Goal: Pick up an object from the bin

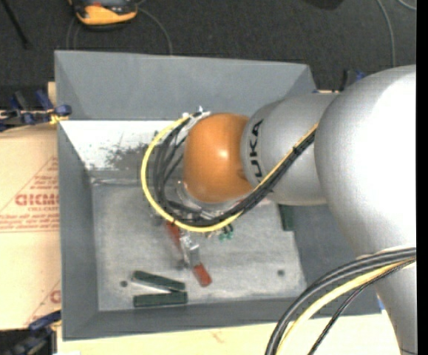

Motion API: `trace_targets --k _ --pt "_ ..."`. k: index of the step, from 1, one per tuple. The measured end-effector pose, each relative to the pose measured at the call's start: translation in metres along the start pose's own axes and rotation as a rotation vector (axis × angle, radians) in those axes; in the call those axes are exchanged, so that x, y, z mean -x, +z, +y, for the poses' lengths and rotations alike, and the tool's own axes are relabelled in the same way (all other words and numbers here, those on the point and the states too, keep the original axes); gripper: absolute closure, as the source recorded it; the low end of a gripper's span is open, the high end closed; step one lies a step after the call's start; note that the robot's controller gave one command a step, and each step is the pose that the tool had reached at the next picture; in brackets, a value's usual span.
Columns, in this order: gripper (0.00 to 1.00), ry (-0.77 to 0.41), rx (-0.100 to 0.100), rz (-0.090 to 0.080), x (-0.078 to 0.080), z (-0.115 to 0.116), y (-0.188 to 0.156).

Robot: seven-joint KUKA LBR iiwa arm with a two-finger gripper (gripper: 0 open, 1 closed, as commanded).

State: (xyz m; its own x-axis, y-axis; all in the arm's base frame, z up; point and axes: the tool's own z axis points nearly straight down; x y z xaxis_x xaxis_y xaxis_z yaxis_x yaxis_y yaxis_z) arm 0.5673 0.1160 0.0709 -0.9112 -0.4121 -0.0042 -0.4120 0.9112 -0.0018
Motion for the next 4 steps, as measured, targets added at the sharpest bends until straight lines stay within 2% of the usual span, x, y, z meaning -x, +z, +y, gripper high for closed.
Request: trace_targets --k 1,2,3,4 --pt "0.00 0.000 0.000 0.001 0.000 0.000 0.000" --pt "1.00 -0.361 -0.002 -0.001 -0.004 -0.090 -0.001" --pt "1.00 -0.360 -0.001 -0.001 -0.004 -0.089 -0.001" --pt "1.00 -0.422 0.002 -0.001 -0.012 -0.091 -0.130"
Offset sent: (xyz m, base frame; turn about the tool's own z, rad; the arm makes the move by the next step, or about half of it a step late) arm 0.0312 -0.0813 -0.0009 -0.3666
